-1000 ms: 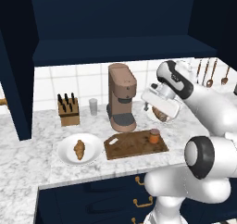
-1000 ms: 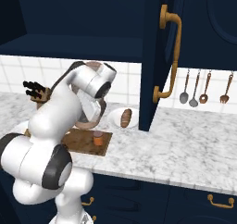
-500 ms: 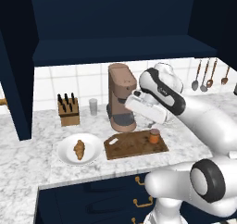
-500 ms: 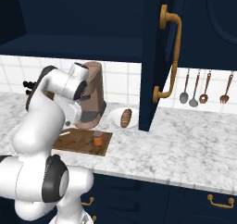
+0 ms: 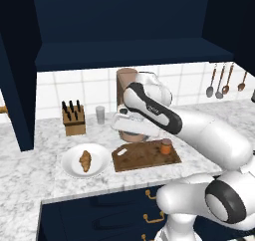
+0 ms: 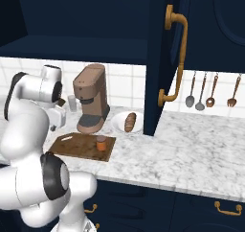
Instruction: From the different types of pastries on the counter, select a croissant and place it on the cutting board. Then retrieve a jar of jam from the cabinet and place it alongside the croissant on the cutting board.
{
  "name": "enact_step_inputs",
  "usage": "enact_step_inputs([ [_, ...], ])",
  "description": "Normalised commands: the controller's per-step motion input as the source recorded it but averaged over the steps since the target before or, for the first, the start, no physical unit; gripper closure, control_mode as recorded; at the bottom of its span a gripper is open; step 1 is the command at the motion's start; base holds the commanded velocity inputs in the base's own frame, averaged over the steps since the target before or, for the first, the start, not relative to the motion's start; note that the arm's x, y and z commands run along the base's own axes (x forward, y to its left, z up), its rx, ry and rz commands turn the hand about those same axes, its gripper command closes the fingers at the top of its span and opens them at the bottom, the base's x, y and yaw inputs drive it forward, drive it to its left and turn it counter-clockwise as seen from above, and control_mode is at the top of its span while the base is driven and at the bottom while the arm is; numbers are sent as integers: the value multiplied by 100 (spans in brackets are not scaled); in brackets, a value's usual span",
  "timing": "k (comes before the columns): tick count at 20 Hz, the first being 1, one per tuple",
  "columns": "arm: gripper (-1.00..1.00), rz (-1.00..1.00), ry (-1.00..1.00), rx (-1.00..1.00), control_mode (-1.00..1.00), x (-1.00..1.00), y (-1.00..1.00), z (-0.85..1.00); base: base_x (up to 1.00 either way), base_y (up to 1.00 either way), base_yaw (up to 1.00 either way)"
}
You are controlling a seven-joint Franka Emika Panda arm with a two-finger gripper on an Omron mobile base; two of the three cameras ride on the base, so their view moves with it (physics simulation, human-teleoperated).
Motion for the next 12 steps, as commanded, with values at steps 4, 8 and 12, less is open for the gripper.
enact_step_inputs([
  [4, -100, 30, -6, -12, -100, -21, 80, 0, 0, 0, 0],
  [8, -100, 23, -28, -21, -100, -5, 64, -12, 0, 0, 0],
  [12, -100, 18, -23, -5, -100, 2, 16, 0, 0, 0, 0],
])
